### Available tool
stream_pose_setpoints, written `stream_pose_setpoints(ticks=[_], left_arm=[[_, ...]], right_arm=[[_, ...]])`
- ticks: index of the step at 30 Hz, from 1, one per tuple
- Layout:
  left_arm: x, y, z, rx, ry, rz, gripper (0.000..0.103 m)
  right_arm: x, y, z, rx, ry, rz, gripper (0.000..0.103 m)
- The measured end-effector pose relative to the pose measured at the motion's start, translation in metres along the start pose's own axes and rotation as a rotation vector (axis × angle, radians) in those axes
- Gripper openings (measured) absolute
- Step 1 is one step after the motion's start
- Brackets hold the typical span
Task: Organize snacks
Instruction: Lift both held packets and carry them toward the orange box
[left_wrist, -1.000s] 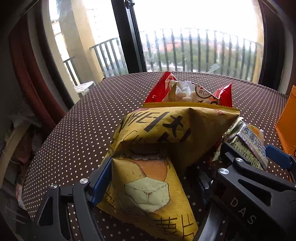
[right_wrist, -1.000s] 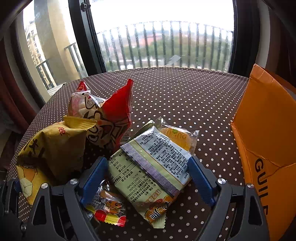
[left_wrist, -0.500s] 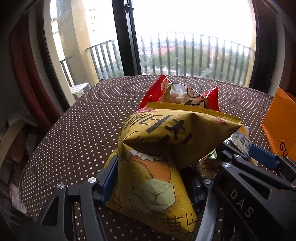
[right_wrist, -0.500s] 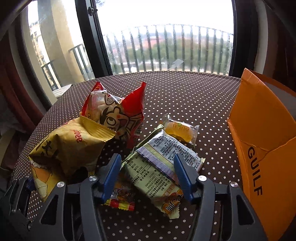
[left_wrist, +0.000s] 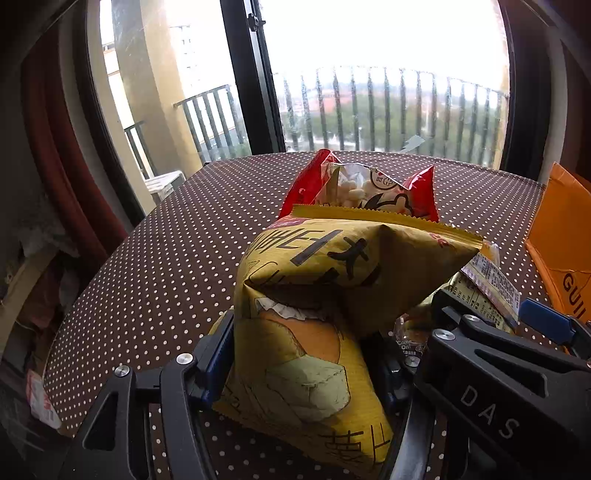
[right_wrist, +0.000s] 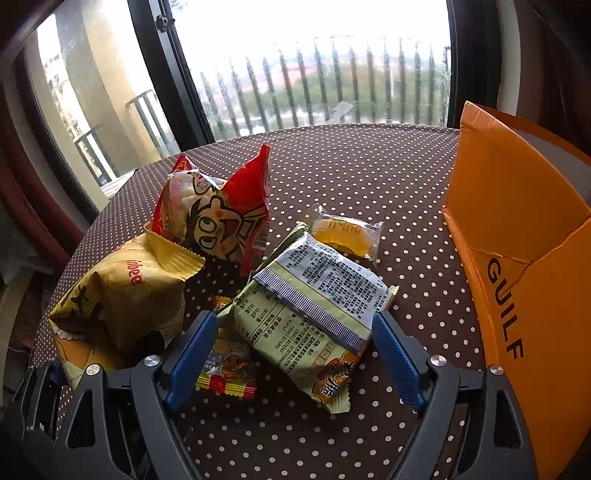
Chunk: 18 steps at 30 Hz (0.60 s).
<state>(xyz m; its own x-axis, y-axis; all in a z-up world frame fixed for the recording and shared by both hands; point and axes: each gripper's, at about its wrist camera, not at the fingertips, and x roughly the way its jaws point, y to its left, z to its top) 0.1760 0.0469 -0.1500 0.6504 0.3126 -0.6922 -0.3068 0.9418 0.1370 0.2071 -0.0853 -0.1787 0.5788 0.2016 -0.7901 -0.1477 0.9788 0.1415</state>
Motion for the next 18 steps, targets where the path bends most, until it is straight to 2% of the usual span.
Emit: stream_pose_setpoints(ticks=[5, 9, 10, 12, 18], left_arm=[[0.007, -0.003, 0.005, 0.013, -0.004, 0.016, 0.065], [0.009, -0.006, 0.004, 0.036, -0.009, 0.030, 0.065], [0.009, -0.007, 0.004, 0.041, -0.010, 0.033, 0.065], [0.009, -0.007, 0.003, 0.045, -0.013, 0.036, 0.065], [0.008, -0.006, 0.004, 0.045, -0.012, 0.034, 0.065]], right_arm=[[0.016, -0.003, 0.009, 0.002, 0.012, -0.011, 0.099], [0.026, -0.001, 0.012, -0.006, 0.022, -0.007, 0.100], [0.029, -0.002, 0.012, 0.000, 0.034, 0.010, 0.098], [0.032, -0.006, 0.010, 0.029, 0.052, 0.025, 0.083], [0.023, -0.004, 0.005, 0.006, 0.030, 0.029, 0.071]])
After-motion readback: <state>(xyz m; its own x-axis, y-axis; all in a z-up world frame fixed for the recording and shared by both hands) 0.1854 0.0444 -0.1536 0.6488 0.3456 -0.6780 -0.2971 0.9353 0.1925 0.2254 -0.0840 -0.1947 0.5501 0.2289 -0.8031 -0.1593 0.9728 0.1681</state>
